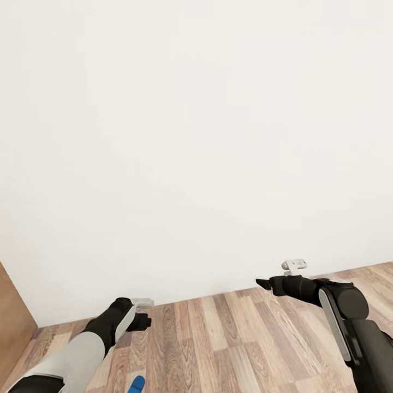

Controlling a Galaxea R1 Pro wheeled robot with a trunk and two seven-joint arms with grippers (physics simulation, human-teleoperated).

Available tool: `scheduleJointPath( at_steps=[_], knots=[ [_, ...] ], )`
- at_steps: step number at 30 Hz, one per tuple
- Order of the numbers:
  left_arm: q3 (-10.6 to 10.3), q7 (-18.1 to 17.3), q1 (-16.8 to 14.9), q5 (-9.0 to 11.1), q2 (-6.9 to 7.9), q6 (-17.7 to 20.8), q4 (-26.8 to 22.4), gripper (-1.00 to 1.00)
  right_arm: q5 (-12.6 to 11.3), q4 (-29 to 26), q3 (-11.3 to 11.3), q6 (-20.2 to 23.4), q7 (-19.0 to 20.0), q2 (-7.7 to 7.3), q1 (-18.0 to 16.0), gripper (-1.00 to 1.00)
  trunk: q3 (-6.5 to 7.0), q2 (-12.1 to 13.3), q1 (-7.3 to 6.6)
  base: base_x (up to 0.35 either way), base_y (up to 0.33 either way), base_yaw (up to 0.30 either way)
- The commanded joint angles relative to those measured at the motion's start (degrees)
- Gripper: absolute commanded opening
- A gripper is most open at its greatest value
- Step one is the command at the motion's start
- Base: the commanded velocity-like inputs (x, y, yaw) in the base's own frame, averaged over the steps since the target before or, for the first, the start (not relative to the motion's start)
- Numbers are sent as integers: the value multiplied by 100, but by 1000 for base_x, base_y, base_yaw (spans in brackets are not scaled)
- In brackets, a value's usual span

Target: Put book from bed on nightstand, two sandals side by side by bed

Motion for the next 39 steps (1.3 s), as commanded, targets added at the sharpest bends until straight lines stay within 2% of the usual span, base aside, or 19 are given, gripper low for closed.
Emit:
scheduleJointPath(
  at_steps=[1,8,12,26,39],
  knots=[
    [-17,43,1,145,4,25,-6,100,-2,-3,-2,29,13,14,-2,100,-25,-45,22,0,0,-259],
    [109,50,7,499,11,17,-2,100,-1,-3,14,29,12,37,8,100,-43,-85,44,0,0,-263],
    [140,44,13,581,13,-5,-1,100,-1,-3,21,29,9,46,15,100,-43,-85,44,0,0,-256],
    [139,41,121,608,26,-399,-8,100,-1,-3,17,29,11,47,26,100,-43,-85,44,6,68,-83],
    [103,103,134,617,-26,-460,-9,100,-1,-3,12,29,10,45,77,100,-43,-85,44,56,144,-8]
  ],
)
